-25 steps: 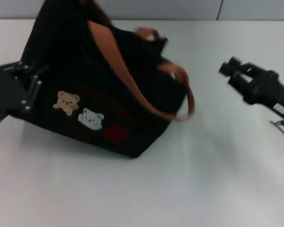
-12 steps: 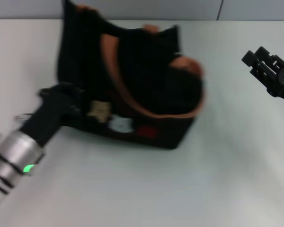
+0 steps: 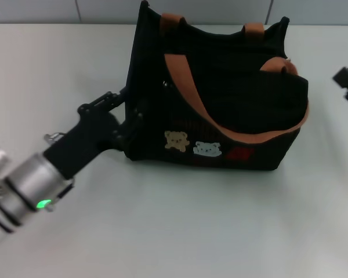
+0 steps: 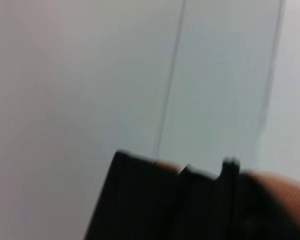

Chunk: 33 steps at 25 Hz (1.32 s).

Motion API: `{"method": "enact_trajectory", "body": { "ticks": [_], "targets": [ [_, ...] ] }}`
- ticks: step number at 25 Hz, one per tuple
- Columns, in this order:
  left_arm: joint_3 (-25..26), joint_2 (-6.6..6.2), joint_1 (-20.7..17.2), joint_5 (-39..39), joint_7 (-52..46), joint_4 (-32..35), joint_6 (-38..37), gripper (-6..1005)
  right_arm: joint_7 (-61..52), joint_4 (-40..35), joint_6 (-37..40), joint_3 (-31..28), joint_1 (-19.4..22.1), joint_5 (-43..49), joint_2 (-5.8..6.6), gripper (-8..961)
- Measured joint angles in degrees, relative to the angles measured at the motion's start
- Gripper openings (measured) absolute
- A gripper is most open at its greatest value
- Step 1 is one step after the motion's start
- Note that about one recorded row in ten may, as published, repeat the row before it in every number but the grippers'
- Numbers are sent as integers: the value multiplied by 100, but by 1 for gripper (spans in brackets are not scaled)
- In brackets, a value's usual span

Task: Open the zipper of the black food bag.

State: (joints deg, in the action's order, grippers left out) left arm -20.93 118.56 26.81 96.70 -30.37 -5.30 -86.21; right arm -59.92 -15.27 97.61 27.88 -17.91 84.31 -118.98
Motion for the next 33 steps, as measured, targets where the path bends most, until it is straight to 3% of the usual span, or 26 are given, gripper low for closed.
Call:
{"method": "enact_trajectory", "body": {
  "ticks": [3, 5, 6, 7, 10, 11, 13, 16, 20, 33],
  "targets": [
    [-37, -12, -253, 612, -1240, 1048, -790, 298, -6, -350, 538, 61, 115, 129, 51, 729],
    [-106, -44, -388, 1012, -1852, 1752, -1422, 392, -35, -639, 807, 160, 115, 486, 92, 739],
    [-313, -122, -487, 1366, -2410, 2444, -2048, 440, -63, -795, 1033, 205, 63, 884, 110, 740],
    [-313, -122, -487, 1366, -2410, 2444, -2048, 487, -63, -795, 1033, 205, 63, 884, 110, 741],
    [-837, -335, -547, 1630, -3039, 3020, -2756, 609, -33, -952, 1348, 415, -161, 1707, 130, 743],
    [-983, -377, -563, 1634, -3107, 3066, -2848, 647, 84, -1040, 1455, 718, -359, 2249, 124, 744],
    [-1208, -392, -609, 1618, -3110, 3160, -2852, 721, 141, -1067, 1477, 877, -434, 2398, 108, 801],
    [-1350, -356, -609, 1644, -3103, 3211, -2818, 786, 216, -1085, 1442, 1314, -654, 2567, 40, 829],
    [-1360, -277, -586, 1670, -3109, 3269, -2765, 840, 217, -1083, 1341, 1383, -727, 2582, 4, 829],
    [-1302, -223, -554, 1669, -3123, 3344, -2689, 840, 224, -958, 1075, 1620, -1037, 2635, -29, 828]
  ]
}}
